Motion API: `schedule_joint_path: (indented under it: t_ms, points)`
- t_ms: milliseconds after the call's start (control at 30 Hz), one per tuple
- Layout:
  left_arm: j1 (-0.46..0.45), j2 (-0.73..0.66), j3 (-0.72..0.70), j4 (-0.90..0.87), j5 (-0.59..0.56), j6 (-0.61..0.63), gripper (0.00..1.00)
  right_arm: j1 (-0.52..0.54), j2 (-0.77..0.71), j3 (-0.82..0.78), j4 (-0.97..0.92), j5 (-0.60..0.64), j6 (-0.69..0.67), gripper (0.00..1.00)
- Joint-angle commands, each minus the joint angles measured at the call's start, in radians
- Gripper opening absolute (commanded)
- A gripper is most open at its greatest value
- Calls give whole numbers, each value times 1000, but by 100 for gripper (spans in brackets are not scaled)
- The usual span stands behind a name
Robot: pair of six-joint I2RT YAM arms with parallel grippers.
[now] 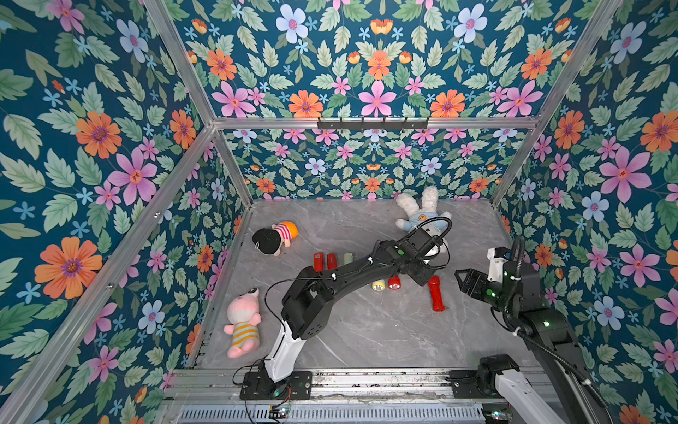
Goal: Close the plug at the bottom of the flashlight
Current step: Pick up the flashlight from the center of the board.
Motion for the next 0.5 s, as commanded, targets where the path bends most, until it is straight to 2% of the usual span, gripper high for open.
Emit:
schedule_joint_path:
  t_ms: [0,133,233,333,467]
  points:
    - [28,-70,-69,38,-69,57,63,-12,55,-11,-31,-77,10,74]
    - [74,-195,-228,131,-61,8,64,-7,85,-49,-33,-45,13,74]
    - [104,-292,-334,216,-37,-21,65,52,145,-80,-30,-5,33,74]
    - [135,-375,-422,289,15,-57,66,150,241,-80,-2,77,52,74]
    - [168,-445,-494,333,67,-101,66,162,388,-54,49,85,56,75]
